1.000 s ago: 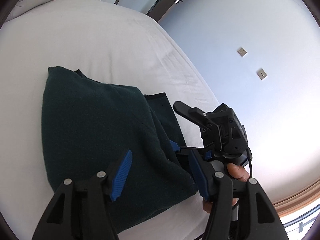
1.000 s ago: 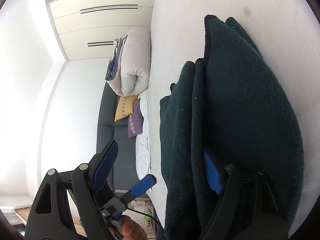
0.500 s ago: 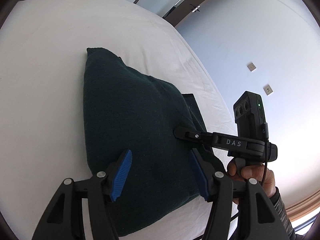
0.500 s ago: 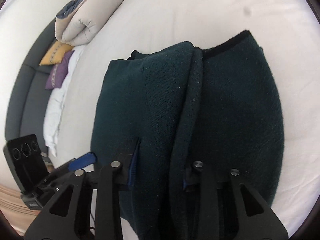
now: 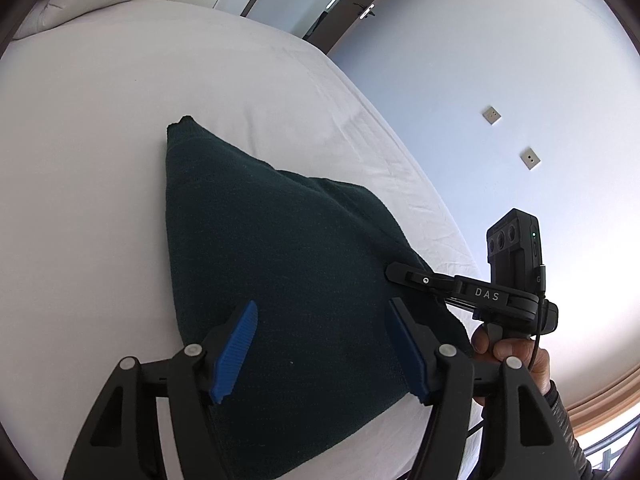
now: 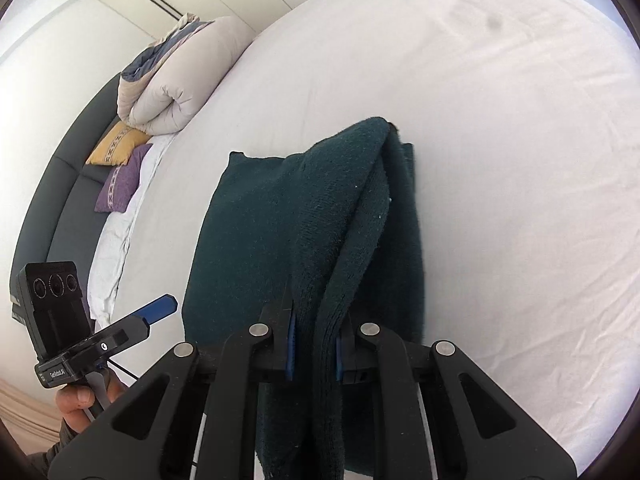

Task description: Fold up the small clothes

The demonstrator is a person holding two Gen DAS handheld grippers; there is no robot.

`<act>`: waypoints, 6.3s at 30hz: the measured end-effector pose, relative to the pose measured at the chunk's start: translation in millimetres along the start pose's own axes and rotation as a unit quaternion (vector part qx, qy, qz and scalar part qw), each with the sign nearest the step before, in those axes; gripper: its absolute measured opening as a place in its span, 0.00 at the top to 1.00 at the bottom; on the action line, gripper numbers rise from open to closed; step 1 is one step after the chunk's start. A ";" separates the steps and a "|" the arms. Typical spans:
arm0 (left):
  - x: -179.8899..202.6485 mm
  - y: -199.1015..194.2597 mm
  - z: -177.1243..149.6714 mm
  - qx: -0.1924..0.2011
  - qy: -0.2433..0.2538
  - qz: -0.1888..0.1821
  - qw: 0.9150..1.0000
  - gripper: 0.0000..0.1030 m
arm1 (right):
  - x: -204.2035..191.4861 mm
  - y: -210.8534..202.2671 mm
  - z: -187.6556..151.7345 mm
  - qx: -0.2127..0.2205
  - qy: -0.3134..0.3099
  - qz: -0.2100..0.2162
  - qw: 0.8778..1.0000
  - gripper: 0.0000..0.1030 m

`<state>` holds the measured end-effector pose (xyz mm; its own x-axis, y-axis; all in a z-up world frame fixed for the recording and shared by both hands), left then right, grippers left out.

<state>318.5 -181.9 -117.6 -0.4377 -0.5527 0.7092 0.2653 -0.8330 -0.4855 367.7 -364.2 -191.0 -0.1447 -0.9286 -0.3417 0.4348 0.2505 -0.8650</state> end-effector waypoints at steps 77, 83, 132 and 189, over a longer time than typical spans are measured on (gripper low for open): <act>-38.4 42.5 4.3 -0.097 0.054 0.192 0.975 0.59 | -32.7 68.3 16.3 -0.005 -0.138 -0.165 0.977 0.79; -18.2 7.4 -5.2 -0.079 0.051 0.178 0.980 0.64 | -56.4 39.4 11.6 0.038 -0.148 -0.189 0.970 0.80; -47.9 -198.4 -134.8 0.044 0.086 0.305 0.947 0.38 | -142.8 -60.1 -194.3 0.090 -0.056 -0.087 0.990 0.53; 10.6 -268.1 -230.0 0.094 0.033 0.348 0.932 0.00 | -165.2 -170.8 -289.0 0.165 -0.117 -0.229 0.952 0.00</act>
<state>45.1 41.1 -97.5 -0.1546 -0.9632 0.2198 0.6476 -0.2668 -0.7138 60.5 -174.5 -93.1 -0.2016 -0.9650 0.1676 0.6345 -0.2590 -0.7282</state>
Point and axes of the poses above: each gripper's, at about its wrist camera, not at the fingertips, and y roughly the way its jaws point, x to its right, z to its top, the point moved 10 cm from there along y, roughly the way its jaws point, and after that the axes turned 15 degrees about -z, right-handed, at the moved point
